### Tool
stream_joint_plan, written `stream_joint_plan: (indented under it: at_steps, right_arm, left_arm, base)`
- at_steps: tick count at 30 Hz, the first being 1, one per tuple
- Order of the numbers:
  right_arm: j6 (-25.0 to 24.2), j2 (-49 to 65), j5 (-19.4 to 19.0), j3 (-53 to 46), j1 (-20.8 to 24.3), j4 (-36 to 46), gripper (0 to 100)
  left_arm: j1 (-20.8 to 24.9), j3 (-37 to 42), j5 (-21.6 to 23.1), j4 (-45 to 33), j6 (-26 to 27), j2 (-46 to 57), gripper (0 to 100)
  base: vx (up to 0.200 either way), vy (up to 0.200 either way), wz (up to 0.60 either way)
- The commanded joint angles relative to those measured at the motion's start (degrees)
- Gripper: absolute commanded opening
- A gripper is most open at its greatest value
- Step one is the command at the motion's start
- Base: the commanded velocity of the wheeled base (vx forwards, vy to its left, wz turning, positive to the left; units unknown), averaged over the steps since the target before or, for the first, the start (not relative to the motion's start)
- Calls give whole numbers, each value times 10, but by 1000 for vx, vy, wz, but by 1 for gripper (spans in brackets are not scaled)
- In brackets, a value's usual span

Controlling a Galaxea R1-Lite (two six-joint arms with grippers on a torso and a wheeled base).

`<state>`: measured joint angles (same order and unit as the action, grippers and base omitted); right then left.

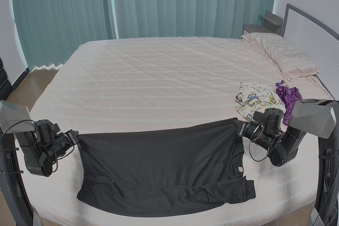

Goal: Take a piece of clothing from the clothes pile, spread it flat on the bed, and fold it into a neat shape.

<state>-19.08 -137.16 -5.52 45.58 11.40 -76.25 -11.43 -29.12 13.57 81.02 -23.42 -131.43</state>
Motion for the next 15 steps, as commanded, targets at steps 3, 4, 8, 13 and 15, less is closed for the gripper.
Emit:
stream_joint_plan:
  at_steps: [3,4,8,13,15]
  right_arm:
    - [-11,-10,0,21,1,2,0]
    - [-12,-11,0,21,1,2,0]
    - [-18,-10,0,12,0,2,0]
    - [-36,12,-9,-27,-3,2,0]
    - [-36,15,-13,-40,-5,1,0]
  left_arm:
    - [-4,-14,0,0,-3,-13,0]
    - [-4,-14,0,0,-3,-13,0]
    - [-7,-9,0,0,-3,-12,0]
    - [-8,11,1,0,-2,-4,0]
    - [-11,16,1,1,0,0,0]
  base:
    - [0,0,0]
    - [0,0,0]
    - [0,0,0]
    - [0,0,0]
    - [0,0,0]
